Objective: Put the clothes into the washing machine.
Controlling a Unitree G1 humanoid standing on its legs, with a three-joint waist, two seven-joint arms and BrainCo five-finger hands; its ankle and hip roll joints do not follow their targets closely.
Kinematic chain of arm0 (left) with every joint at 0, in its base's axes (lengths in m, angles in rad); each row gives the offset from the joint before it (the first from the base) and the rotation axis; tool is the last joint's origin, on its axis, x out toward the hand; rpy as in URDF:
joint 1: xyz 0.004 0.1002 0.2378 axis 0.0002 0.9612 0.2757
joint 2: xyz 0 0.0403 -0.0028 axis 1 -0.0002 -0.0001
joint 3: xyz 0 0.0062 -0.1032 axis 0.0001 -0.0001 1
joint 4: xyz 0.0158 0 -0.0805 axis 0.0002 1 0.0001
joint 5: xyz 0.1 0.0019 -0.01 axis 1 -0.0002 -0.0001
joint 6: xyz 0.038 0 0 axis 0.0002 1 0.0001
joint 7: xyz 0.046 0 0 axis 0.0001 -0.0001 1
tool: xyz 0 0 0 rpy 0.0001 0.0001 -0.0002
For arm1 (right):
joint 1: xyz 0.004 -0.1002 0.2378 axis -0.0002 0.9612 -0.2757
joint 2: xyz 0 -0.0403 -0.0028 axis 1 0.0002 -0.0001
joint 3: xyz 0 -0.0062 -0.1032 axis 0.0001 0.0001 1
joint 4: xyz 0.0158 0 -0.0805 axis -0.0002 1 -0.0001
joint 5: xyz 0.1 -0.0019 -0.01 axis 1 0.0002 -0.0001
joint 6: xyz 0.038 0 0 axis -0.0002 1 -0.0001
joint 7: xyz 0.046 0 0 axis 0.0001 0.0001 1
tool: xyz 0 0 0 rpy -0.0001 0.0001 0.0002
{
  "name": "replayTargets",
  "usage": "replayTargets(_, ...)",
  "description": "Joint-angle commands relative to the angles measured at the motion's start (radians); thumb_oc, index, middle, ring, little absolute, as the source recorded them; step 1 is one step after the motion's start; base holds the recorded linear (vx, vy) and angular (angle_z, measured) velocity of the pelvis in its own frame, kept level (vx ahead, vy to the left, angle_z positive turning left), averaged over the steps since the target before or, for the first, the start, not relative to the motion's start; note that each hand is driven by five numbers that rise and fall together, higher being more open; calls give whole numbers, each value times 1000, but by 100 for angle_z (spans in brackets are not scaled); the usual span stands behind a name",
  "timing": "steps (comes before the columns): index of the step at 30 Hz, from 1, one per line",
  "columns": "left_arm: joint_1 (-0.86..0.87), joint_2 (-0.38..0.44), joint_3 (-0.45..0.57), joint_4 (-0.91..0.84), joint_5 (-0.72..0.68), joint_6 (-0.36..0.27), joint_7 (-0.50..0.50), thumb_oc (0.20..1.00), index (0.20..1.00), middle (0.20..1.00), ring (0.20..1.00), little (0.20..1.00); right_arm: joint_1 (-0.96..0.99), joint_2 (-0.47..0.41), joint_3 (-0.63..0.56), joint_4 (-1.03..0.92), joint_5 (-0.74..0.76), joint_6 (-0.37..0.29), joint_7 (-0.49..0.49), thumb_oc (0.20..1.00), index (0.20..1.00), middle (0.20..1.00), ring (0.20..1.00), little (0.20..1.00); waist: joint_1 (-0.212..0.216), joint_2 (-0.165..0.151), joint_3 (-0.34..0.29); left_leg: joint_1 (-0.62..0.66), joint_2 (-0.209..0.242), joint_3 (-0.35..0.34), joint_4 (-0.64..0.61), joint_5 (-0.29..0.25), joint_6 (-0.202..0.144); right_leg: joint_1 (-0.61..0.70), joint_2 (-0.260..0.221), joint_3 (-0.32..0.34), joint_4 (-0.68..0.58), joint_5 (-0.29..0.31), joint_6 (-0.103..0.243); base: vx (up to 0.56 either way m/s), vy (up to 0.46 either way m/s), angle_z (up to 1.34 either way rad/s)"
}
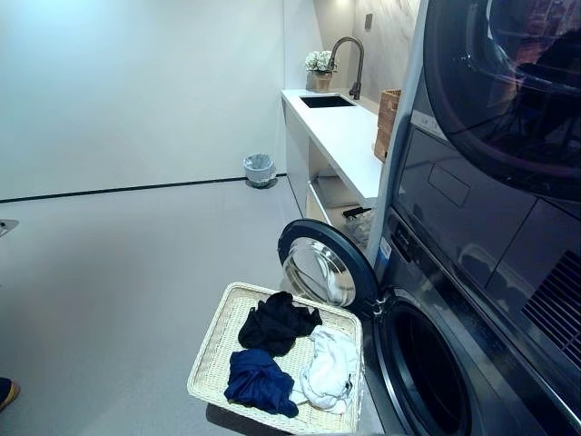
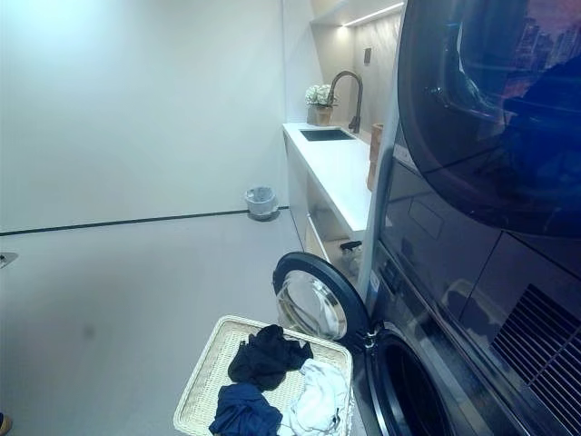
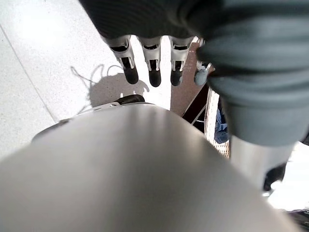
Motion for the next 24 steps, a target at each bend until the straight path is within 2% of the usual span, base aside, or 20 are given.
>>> replayTargets(1,-87,-45,-1,48,-27,-8,0,1000,1000,1000,1000,1000,-101,13,28,53,-17,-3,8,1000,1000,1000,1000,1000,-1,-12,65,47,-115,54,8,-129,72,33,8,25,15,-77,64,0,0,0)
replayTargets(9,-91,-43,3,49,-32,-4,36,1000,1000,1000,1000,1000,-101,13,28,54,-16,-6,7,1000,1000,1000,1000,1000,-1,-11,69,45,-116,52,8,-128,73,30,8,27,16,-76,64,0,0,0)
replayTargets(12,-90,-41,7,49,-29,-24,96,1000,1000,1000,1000,1000,-101,12,29,54,-13,-5,6,1000,1000,1000,1000,1000,-1,-11,72,46,-116,52,8,-127,72,31,8,27,15,-76,64,0,0,0)
replayTargets(14,-92,-40,16,46,-30,-46,177,1000,1000,1000,1000,1000,-100,13,32,55,-9,-4,4,1000,1000,1000,1000,1000,0,-12,75,43,-116,50,8,-125,72,29,8,27,15,-75,64,0,0,0)
replayTargets(16,-94,-39,19,46,-27,-53,203,1000,1000,1000,1000,1000,-99,13,34,56,-6,-5,4,1000,1000,1000,1000,1000,0,-12,75,43,-117,49,8,-125,72,29,8,27,14,-74,64,0,0,0)
replayTargets(17,-96,-37,23,45,-19,-77,254,1000,1000,1000,1000,1000,-97,13,35,56,0,-7,2,1000,1000,1000,1000,1000,0,-12,77,41,-117,49,8,-123,72,27,8,28,14,-73,64,0,0,0)
replayTargets(21,-98,-34,31,40,-3,-106,312,1000,1000,1000,1000,1000,-98,13,36,58,11,-6,-1,1000,1000,1000,1000,1000,0,-13,81,39,-117,48,10,-121,71,24,8,31,17,-73,63,11,0,0)
replayTargets(23,-99,-33,29,34,31,-136,371,1000,1000,1000,1000,1000,-99,11,38,54,20,-3,-1,1000,1000,1000,1000,1000,-1,-14,88,34,-117,49,15,-121,71,20,8,35,20,-73,62,43,0,-1)
replayTargets(24,-104,-28,23,26,62,-157,437,1000,1000,1000,1000,1000,-99,8,40,51,26,-3,-1,1000,1000,1000,1000,1000,-2,-14,95,31,-118,49,19,-122,71,16,8,38,23,-72,62,0,0,0)
